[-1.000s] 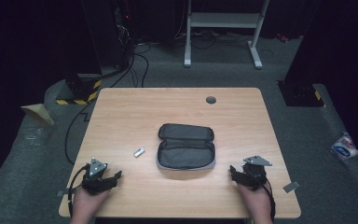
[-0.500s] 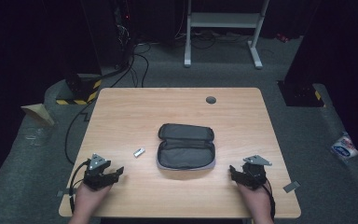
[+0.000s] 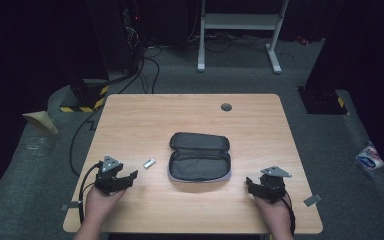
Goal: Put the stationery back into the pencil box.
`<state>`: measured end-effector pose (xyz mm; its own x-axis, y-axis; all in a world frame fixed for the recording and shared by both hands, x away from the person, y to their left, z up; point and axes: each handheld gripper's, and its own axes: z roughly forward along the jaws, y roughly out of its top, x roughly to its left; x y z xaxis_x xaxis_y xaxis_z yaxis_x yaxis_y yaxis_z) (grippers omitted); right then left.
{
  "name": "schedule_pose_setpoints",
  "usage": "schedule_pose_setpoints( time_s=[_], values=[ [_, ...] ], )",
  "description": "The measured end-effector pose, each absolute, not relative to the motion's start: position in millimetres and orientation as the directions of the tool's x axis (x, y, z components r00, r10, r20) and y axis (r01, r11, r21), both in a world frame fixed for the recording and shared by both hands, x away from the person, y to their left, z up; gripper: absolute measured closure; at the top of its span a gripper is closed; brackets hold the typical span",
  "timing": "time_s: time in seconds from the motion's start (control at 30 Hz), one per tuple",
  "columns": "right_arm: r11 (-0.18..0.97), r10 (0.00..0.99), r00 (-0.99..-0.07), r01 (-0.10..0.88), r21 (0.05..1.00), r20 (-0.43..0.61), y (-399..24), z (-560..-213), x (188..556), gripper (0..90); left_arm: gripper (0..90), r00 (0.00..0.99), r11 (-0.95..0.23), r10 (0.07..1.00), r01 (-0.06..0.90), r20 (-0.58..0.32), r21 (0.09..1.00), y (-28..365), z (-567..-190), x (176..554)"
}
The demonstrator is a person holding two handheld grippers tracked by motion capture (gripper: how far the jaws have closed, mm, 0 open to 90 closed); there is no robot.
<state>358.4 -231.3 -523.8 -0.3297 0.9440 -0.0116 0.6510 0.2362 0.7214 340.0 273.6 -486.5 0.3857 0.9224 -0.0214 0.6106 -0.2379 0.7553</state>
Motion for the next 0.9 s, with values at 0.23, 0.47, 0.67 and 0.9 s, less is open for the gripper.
schedule_pose_setpoints(
  time_s=[0.23, 0.47, 0.67, 0.9],
  values=[
    [0.239, 0.943, -0.332, 0.65, 0.721, -0.014, -231, -524, 359, 24.9, 34.4, 0.406, -0.241, 0.913, 0.606, -0.034, 0.758, 270, -487, 346],
    [0.238, 0.943, -0.333, 0.649, 0.722, -0.012, -231, -524, 359, 25.0, 34.9, 0.423, -0.248, 0.905, 0.604, -0.041, 0.757, 265, -488, 351],
    [0.239, 0.942, -0.334, 0.649, 0.723, -0.012, -231, -524, 359, 25.0, 34.8, 0.432, -0.246, 0.901, 0.591, -0.044, 0.768, 260, -487, 356],
    [0.236, 0.943, -0.332, 0.651, 0.722, -0.009, -231, -524, 360, 25.0, 34.4, 0.441, -0.255, 0.897, 0.596, -0.045, 0.761, 254, -487, 364]
  ],
)
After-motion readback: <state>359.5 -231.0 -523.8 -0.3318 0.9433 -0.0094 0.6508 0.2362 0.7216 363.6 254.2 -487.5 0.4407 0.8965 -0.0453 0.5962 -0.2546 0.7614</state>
